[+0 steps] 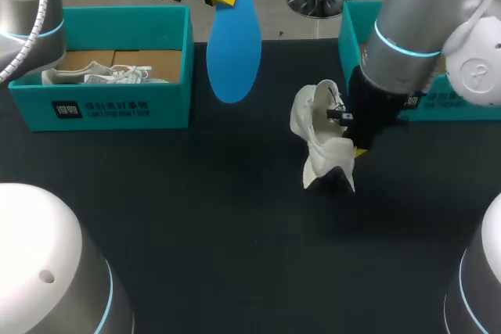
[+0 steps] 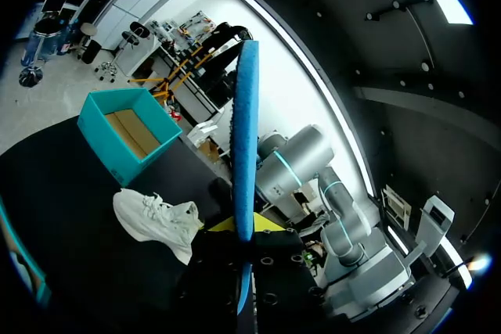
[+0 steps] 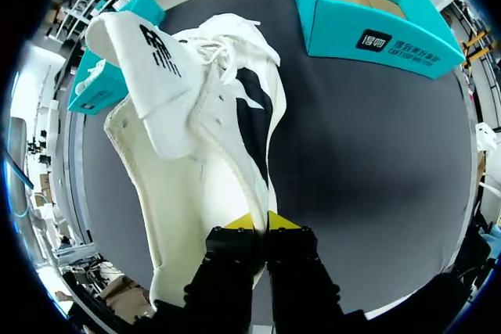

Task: Take the shoe out of the shoebox, open the shoe tongue, remove and reinsert the insole, then place the shoe into the shoebox

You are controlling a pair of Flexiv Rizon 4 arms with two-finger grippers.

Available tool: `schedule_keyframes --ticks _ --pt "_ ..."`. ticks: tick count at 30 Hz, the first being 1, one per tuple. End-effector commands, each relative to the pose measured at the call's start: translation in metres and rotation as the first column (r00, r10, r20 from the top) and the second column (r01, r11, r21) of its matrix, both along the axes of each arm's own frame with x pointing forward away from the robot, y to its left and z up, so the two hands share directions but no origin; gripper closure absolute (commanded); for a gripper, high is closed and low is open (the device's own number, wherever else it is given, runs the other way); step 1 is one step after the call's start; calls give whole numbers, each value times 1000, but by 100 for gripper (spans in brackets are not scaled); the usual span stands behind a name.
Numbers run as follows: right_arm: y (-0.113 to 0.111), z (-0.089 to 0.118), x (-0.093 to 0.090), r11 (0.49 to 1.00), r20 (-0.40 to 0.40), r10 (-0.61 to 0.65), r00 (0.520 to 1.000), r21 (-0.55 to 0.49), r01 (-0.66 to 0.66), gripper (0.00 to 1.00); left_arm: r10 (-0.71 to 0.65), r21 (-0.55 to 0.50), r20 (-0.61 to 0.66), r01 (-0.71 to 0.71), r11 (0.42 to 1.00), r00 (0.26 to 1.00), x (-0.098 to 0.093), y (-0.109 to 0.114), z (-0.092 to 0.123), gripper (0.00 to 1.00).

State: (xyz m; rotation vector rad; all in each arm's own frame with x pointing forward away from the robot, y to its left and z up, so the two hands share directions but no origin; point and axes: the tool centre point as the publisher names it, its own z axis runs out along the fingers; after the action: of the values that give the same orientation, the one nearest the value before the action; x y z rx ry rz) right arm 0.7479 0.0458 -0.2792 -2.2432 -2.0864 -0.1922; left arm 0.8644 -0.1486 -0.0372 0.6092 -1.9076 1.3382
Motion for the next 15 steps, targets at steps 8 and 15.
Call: schedule_keyframes --ticks 8,15 --pt "14 -7 -16 997 64 -73 995 -26 75 100 1 -1 1 -1 1000 1000 0 1 -1 100" --pt "19 -28 -21 996 81 -84 993 3 84 100 1 -1 1 -1 1000 1000 0 1 -1 100"
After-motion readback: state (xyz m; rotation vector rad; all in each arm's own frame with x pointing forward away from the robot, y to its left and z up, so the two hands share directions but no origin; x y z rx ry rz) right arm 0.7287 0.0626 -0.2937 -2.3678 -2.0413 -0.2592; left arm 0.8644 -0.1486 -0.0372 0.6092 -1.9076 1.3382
